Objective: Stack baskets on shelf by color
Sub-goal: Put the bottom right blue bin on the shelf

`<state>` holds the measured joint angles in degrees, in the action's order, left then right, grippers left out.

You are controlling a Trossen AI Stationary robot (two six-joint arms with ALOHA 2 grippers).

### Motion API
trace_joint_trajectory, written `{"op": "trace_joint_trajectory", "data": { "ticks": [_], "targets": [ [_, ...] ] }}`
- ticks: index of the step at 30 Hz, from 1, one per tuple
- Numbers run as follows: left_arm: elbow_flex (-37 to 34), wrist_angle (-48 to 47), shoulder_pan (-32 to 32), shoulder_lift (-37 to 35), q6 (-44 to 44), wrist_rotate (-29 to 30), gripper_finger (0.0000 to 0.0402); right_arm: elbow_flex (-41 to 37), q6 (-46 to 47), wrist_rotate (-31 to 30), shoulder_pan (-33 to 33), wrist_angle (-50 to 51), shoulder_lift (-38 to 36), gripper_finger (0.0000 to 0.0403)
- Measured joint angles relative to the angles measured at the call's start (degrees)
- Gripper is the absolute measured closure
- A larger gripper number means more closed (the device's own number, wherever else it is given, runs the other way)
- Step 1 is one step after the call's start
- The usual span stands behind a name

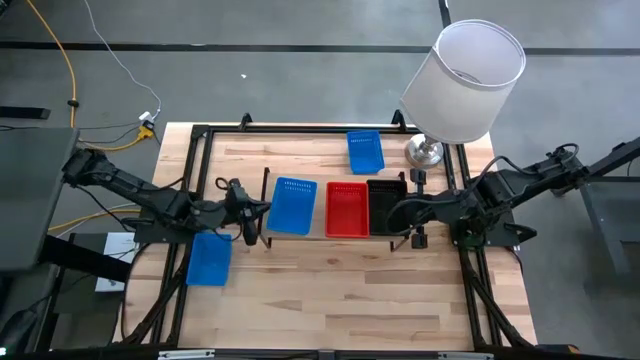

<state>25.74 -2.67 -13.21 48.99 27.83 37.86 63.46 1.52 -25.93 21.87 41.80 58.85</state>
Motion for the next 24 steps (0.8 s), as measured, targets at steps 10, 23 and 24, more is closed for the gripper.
{"op": "trace_joint_trajectory", "data": {
  "ticks": [10,23,24],
  "targets": [
    [0.00,1.15,0.83,-0.04,0.51,-7.17,0.0401,0.00,0.00,-0.04,0.00,-0.07,0.00,0.0403],
    [0.00,4.83,0.59,0.00,-2.96,-12.82,0.0401,0.00,0.02,-0.50,0.00,-0.09,0.00,0.0403],
    [0.00,4.86,0.44,0.00,-2.98,-13.06,0.0401,0.00,0.04,-0.50,0.00,-0.08,0.00,0.0403]
  ]
}}
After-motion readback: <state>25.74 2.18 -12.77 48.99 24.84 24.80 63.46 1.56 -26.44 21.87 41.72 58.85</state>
